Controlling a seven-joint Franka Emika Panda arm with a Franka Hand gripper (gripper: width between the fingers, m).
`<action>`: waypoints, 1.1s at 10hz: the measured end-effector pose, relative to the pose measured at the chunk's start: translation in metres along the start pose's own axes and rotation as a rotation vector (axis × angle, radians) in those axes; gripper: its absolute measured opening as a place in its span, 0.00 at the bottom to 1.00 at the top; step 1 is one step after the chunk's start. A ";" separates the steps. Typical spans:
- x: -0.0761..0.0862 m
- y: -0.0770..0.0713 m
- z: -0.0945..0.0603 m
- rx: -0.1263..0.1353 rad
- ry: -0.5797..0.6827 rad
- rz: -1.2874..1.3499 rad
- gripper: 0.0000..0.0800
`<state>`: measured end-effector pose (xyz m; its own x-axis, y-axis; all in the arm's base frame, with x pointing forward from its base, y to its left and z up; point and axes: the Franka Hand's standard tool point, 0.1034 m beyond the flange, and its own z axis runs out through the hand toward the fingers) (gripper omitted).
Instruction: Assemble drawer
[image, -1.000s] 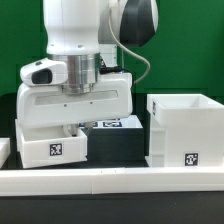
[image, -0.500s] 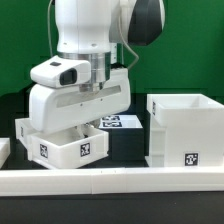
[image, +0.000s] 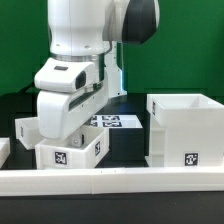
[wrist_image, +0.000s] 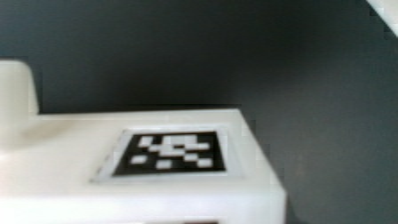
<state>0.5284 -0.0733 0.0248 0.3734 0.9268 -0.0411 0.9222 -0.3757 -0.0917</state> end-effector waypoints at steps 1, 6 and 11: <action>0.005 0.002 0.000 -0.031 -0.005 -0.094 0.05; 0.012 0.002 0.001 -0.047 -0.052 -0.371 0.05; 0.046 0.001 0.002 -0.058 -0.037 -0.350 0.05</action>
Offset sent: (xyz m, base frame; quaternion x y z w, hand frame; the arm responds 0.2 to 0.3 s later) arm 0.0163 0.0204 0.0034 -0.0130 -0.0259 -0.2840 0.9584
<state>0.5463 -0.0310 0.0205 0.0306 0.9981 -0.0529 0.9982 -0.0333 -0.0499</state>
